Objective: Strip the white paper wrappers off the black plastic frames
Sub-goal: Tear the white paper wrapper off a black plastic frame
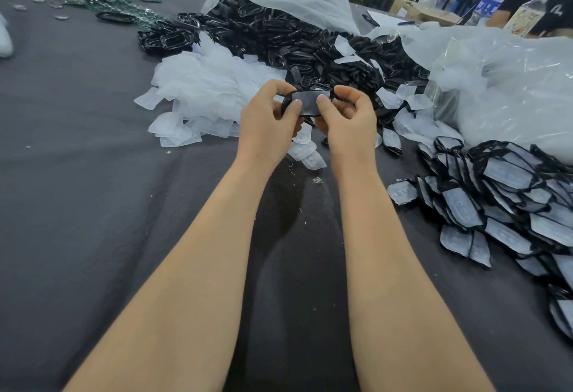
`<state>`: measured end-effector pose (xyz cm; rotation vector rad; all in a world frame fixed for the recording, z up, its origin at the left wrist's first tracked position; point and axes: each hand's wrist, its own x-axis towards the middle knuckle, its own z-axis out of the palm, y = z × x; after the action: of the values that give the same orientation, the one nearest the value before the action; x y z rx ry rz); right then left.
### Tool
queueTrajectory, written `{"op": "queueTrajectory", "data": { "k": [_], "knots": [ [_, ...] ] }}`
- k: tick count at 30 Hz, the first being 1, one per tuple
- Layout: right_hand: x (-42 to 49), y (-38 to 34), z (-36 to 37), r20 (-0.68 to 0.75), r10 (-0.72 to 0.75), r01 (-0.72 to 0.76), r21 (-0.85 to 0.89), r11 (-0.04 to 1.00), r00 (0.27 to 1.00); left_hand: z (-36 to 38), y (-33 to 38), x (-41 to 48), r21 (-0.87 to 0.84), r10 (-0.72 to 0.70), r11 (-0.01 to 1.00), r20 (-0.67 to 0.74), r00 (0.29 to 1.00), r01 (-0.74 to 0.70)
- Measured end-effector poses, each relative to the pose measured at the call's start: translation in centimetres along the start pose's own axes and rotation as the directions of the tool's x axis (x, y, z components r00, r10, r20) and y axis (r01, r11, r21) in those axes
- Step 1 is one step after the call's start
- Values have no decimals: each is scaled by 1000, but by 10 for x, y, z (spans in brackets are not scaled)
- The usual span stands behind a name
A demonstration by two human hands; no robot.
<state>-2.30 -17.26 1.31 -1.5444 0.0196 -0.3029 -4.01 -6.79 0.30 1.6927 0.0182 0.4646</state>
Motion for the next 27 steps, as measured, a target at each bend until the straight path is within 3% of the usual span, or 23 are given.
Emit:
{"op": "queueTrajectory", "data": {
  "k": [2, 4, 12, 18, 22, 27],
  "knots": [
    [2, -1, 0, 42, 116, -121, 138, 983, 992, -1, -1, 1, -5, -5, 1000, -6, 1000, 5],
    [3, 0, 0, 59, 154, -161, 143, 977, 986, 0, -1, 1, -8, -5, 1000, -6, 1000, 5],
    [5, 4, 2, -14, -5, 4, -110, 994, 1000, 1, -2, 1, 22, 20, 1000, -10, 1000, -20],
    [5, 4, 1, -22, 9, -11, -75, 997, 1000, 1, 0, 0, 35, 12, 999, 11, 1000, -12],
    [4, 3, -2, 47, 63, -61, -30, 998, 997, 0, 0, 0, 46, -21, 999, 7, 1000, 20],
    [2, 0, -2, 84, 16, -9, -83, 996, 996, -1, 0, 0, 17, -62, 998, -8, 998, 62]
  ]
}}
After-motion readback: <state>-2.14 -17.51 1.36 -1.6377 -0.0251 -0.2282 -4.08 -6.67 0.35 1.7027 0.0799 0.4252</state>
